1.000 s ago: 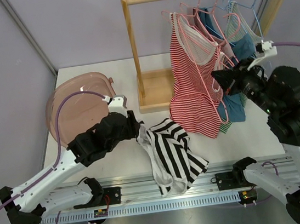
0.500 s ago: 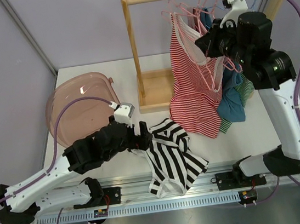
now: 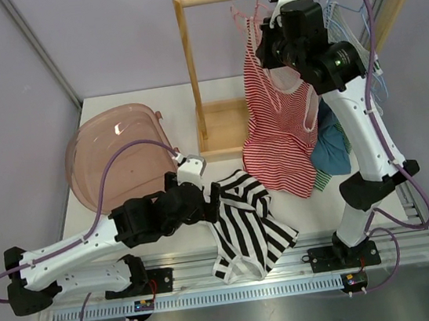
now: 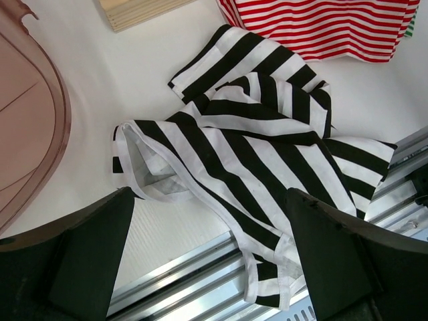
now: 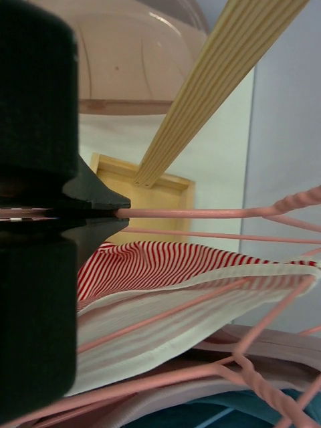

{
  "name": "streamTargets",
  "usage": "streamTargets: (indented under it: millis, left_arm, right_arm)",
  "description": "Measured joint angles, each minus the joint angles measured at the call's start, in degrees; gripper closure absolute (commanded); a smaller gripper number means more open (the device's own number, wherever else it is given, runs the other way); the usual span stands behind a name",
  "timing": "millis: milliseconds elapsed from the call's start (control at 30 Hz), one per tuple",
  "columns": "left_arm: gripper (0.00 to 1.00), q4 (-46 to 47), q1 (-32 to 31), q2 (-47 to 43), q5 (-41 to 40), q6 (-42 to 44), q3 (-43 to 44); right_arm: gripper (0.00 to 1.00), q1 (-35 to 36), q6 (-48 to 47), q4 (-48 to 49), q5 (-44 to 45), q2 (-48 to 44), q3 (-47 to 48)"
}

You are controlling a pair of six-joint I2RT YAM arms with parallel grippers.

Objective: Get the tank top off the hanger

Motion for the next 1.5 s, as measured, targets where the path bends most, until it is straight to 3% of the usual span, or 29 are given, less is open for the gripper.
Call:
streamTargets:
  millis: [100, 233, 300, 333, 433, 467, 633, 967, 1133, 1300, 1400, 1433, 1500]
  left_arm:
    - [0.01, 0.07, -0.68, 0.81, -0.31, -0.02, 0.00]
    - [0.01, 0.52, -1.46, 1.95, -0.37, 0.00, 0.00]
    - [0.01, 1.16, -1.90, 2.60, -0.28, 0.07, 0.00]
    - [0.01, 1.70, -2.08, 2.95, -0.17, 0.11, 0.00]
    - [0.01, 3.91, -2.40, 4.33, 0.48, 0.61, 0.00]
    - [0.01, 4.90, -2.43, 4.87, 0.92, 0.92, 0.00]
    - [0.01, 10.73, -2.51, 9.03, 3.54, 2.36, -0.02]
    - [0.01, 18.86, -2.69, 27.93, 7.82, 4.11, 0.11]
    - [0.01, 22.16, -2.69, 33.97, 9.51, 4.26, 0.09]
    - [0.03, 26.23, -2.69, 38.66, 10.99, 3.93, 0.07]
    - [0.20, 29.05, -2.69, 42.05, 11.93, 3.02, -0.74]
    - [0.38, 30.23, -2.69, 42.80, 11.78, 2.91, -1.20]
    - [0.55, 32.20, -2.62, 42.71, 12.52, 2.12, -1.46]
  right_arm:
    - [1.00, 0.44, -0.20, -0.24, 1.07, 0.00, -2.34]
    - [0.71, 0.48, -0.39, 0.17, 1.27, -0.52, -4.17]
    - [0.63, 0.48, -0.46, 0.11, 1.14, -1.49, -5.18]
    - [0.49, 0.48, -0.44, 0.11, 1.05, -2.03, -5.46]
    - [0.20, 0.48, -0.28, 0.11, -0.04, -4.63, -6.27]
    - [0.03, 0.48, -0.35, 0.17, -0.57, -5.70, -6.73]
    - [0.00, 0.48, 0.20, 1.73, -4.72, -17.57, -15.06]
    - [0.01, 0.57, 4.17, 8.07, -15.76, -53.46, -49.92]
    - [0.01, 0.68, 4.68, 9.14, -23.91, -61.72, -58.38]
    - [0.00, 0.70, 5.05, 9.03, -29.33, -63.91, -60.15]
    - [0.00, 0.70, 5.68, 9.20, -31.78, -66.10, -61.00]
    - [0.01, 0.70, 6.03, 9.25, -32.81, -66.71, -61.20]
    - [0.01, 0.70, 6.54, 9.57, -34.47, -68.48, -61.29]
